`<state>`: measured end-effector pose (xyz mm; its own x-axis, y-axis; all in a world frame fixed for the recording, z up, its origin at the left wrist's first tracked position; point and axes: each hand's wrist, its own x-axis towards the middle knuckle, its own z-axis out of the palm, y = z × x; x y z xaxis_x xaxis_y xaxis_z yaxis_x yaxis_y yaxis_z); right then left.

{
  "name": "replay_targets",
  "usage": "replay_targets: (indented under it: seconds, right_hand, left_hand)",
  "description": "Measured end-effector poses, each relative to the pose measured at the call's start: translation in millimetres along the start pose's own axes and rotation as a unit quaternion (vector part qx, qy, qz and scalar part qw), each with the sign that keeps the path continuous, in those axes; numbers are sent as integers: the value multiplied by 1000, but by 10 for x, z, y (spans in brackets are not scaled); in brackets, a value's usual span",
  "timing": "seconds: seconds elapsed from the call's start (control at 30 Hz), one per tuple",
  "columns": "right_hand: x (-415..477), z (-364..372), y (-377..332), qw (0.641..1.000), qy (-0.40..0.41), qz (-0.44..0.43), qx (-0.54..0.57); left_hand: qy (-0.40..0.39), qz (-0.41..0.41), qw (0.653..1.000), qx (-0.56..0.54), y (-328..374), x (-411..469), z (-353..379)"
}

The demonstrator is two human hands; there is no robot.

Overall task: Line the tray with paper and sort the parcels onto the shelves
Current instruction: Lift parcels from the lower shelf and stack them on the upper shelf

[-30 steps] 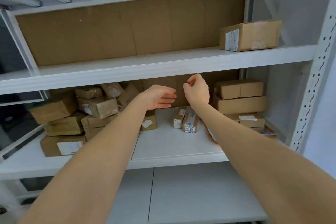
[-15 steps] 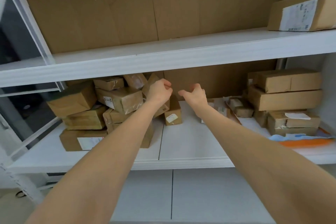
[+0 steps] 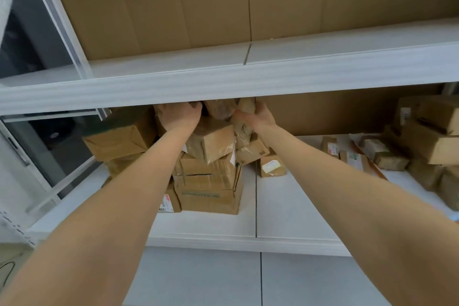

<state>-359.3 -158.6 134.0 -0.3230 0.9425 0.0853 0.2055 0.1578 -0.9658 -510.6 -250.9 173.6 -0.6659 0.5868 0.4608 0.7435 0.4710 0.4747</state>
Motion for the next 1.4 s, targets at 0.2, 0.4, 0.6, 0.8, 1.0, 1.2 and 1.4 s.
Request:
replay_targets:
  seconds: [0.2,0.4,0.6,0.8,1.0,1.2,1.4]
  right_hand:
    - [276,206,-66,999,-13,-35,-1]
    - [395,506,-146,996,13,-91,-7]
    - [294,501,-178,993,2,-73,-89]
    - [52,345,-189,997,-3,17,-75]
    - [-99,169,-156,996,20,29,-88]
    - [-249,261,-434,995,35,-1,-98]
    - [-214,594,-602,983,89,-38,-153]
  left_hand:
    - [-48,11,998,-34,-113,251,57]
    - [-15,39,997,-69,-145,362,132]
    - [-11,30,999,-43,-76,253,36]
    - [-54,8,998,20,-86,33,-35]
    - [-58,26,998,27,52,-80,-152]
    - [-48,70,996,39,168,-86,-214]
    - [-96,136,986,-5,-29,82,-195]
